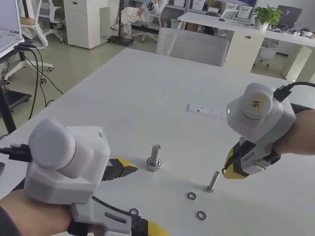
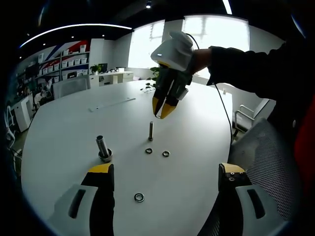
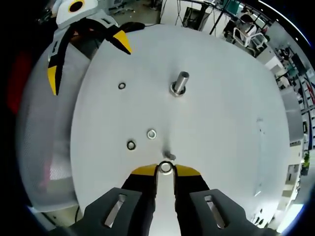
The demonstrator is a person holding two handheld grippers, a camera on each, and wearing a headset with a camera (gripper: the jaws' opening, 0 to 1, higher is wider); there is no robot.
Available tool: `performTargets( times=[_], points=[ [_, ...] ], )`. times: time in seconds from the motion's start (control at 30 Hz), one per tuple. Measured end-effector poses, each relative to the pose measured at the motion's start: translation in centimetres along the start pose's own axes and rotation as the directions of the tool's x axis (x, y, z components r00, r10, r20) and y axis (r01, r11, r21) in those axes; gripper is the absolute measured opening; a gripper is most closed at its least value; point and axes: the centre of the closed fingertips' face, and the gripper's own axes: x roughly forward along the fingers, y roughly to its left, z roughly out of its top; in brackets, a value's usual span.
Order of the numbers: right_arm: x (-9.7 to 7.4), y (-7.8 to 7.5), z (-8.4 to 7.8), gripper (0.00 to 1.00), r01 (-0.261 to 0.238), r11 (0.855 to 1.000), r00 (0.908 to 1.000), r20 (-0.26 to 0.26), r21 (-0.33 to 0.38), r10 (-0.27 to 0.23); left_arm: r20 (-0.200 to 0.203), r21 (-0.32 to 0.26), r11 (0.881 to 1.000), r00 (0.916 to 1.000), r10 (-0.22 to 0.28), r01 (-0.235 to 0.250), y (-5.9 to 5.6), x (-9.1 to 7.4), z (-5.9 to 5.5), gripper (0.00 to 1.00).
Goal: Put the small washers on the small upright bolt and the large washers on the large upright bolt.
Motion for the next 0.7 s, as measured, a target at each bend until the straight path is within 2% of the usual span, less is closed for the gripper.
performTargets(
  times=[0.17, 0.7],
  points=[
    [0.6, -0.6, 0.1, 0.14, -0.005, 1.0, 1.0, -0.008, -0.007, 0.005, 0.0, -0.003, 1.0, 1.0, 0.003, -0.003, 0.1, 0.0, 0.0, 0.87],
    [1.7, -0.8, 0.2, 0.14, -0.026, 0.999, 0.9994, -0.025, -0.024, 0.026, -0.003, -0.01, 1.0, 1.0, 0.0, 0.0, 0.2, 0.1, -0.2, 0.87]
  ],
)
